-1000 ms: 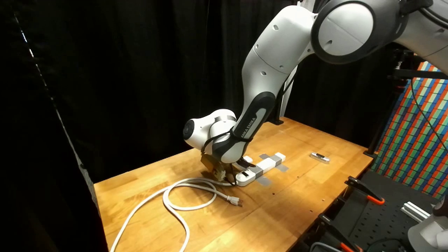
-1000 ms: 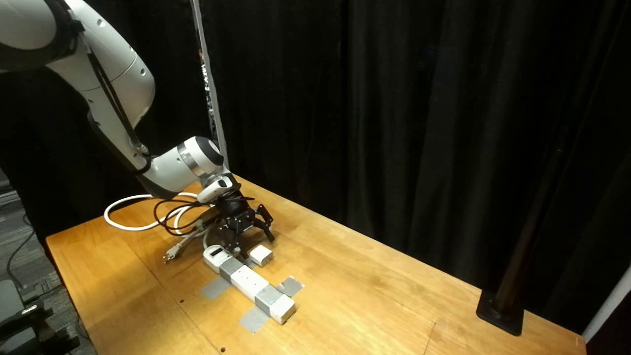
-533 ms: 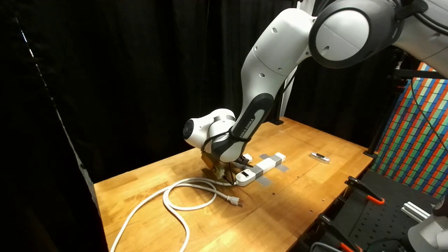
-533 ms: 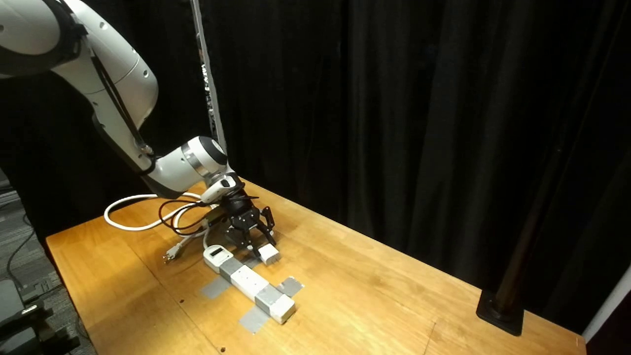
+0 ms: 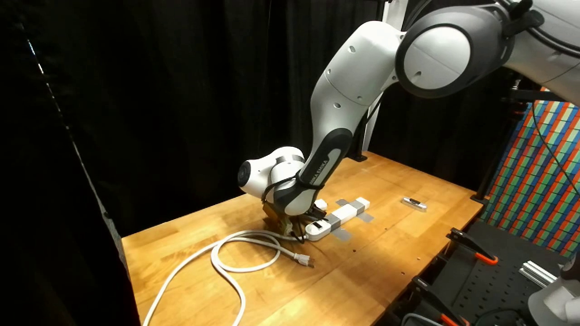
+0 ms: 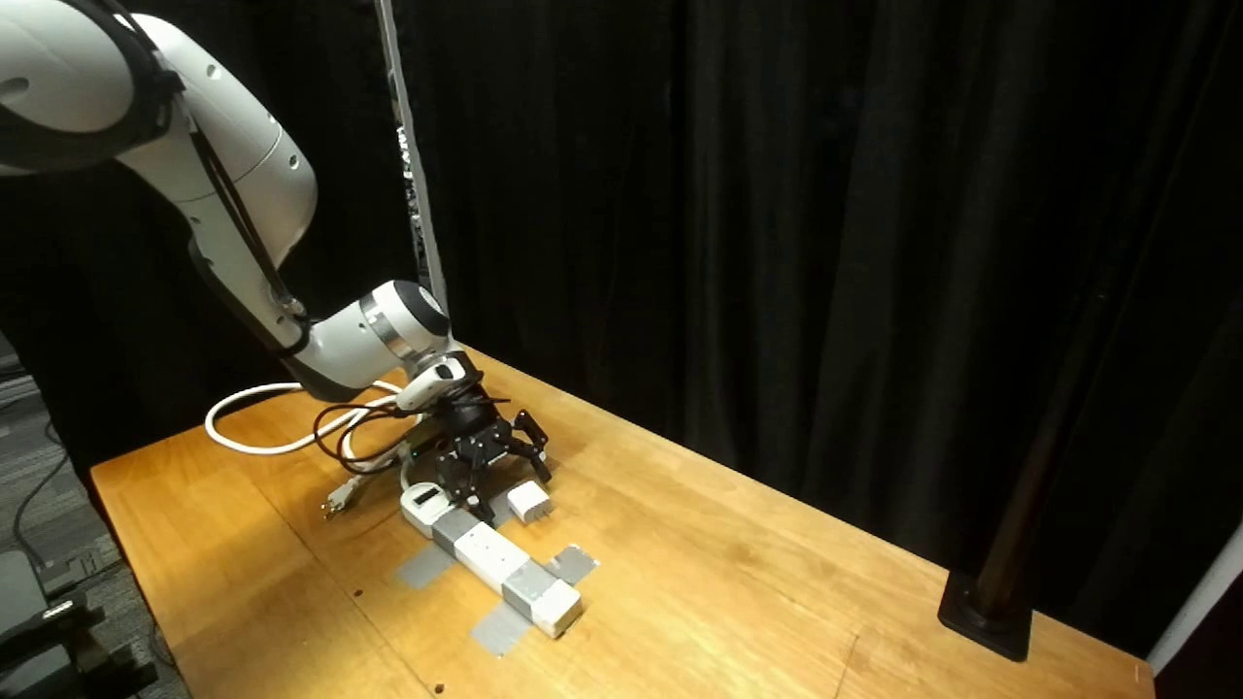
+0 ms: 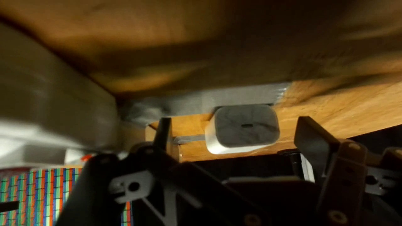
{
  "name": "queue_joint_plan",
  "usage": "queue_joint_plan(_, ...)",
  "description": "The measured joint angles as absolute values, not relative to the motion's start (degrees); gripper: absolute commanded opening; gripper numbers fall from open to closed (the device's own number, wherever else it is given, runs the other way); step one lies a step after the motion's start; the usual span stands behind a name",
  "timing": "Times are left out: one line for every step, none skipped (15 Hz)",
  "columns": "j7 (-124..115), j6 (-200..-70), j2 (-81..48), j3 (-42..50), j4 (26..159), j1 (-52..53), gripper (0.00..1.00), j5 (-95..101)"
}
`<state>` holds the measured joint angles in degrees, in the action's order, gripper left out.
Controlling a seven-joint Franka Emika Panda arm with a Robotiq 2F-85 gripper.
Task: Plug the charger head into the extension cable
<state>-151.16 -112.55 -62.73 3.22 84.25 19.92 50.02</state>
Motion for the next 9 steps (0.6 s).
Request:
queue_joint_plan(-151.16, -112.32, -62.85, 3.22, 84.00, 19.92, 0.66, 50.02)
queue_joint_plan(-151.16, -112.07, -62.94, 3.22, 83.77, 19.92, 0.58, 50.02)
queue_joint_plan(-151.16, -111.81, -62.97, 3.22, 83.59, 19.92, 0.49, 50.02)
queue_joint_plan(-151.16, -111.58, -62.98, 3.22, 83.44, 19.92, 0.42, 50.02)
queue_joint_plan(-151.13, -111.29, -62.98, 3.22, 83.30, 19.92, 0.33, 50.02)
queue_joint_plan(-150.98, -110.89, -62.99, 3.22, 83.15, 19.92, 0.26, 50.02)
queue_joint_plan(-150.66, -110.52, -63.00, 3.22, 83.00, 19.92, 0.23, 50.02)
queue_joint_plan(-150.05, -110.35, -63.01, 3.21, 82.94, 19.91, 0.23, 50.02)
queue_joint_plan(-149.17, -110.34, -63.01, 3.08, 82.93, 19.79, 0.23, 49.93)
